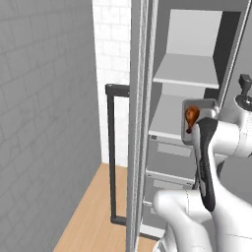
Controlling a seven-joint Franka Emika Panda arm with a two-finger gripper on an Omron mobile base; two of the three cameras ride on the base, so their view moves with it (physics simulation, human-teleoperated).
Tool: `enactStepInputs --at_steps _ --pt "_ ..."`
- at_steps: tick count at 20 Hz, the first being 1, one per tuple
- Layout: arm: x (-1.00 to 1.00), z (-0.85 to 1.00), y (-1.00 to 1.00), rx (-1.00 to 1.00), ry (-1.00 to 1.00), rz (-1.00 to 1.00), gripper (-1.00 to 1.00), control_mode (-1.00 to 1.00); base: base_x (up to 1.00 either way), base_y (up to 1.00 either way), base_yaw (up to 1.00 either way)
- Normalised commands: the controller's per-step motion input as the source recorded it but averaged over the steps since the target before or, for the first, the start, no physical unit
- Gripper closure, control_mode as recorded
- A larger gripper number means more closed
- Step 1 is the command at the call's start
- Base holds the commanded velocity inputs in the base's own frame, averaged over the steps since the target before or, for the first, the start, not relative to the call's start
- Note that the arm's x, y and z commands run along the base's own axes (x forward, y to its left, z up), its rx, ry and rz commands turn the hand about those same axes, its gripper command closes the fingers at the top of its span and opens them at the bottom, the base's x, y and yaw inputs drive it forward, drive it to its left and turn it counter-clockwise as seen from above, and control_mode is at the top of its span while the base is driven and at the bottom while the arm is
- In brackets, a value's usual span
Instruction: Take the meat container that has the chicken drumstick and place it on the second highest rack of the freezer. Then take the vegetable container that has the broccoli and cucumber and place it on the highest rack of the freezer.
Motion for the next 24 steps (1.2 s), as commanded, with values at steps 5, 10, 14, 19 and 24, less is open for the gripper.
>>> enactStepInputs --at_steps 5,10,14,19,24 --pt "0.71 -0.05 -0.22 0.00 0.10 0.00 1.00 -1.00 0.00 0.00 0.00" --pt "0.61 -0.01 -0.40 0.03 0.04 0.00 1.00 -1.00 0.00 0.00 0.00" --pt "0.59 -0.10 -0.27 0.00 0.04 0.00 1.00 -1.00 0.00 0.00 0.00" --pt "0.45 -0.45 -0.02 0.00 0.00 0.00 1.00 -1.00 0.00 0.00 0.00" --pt "0.27 -0.56 0.00 0.00 0.00 0.00 1.00 -1.00 0.00 0.00 0.00"
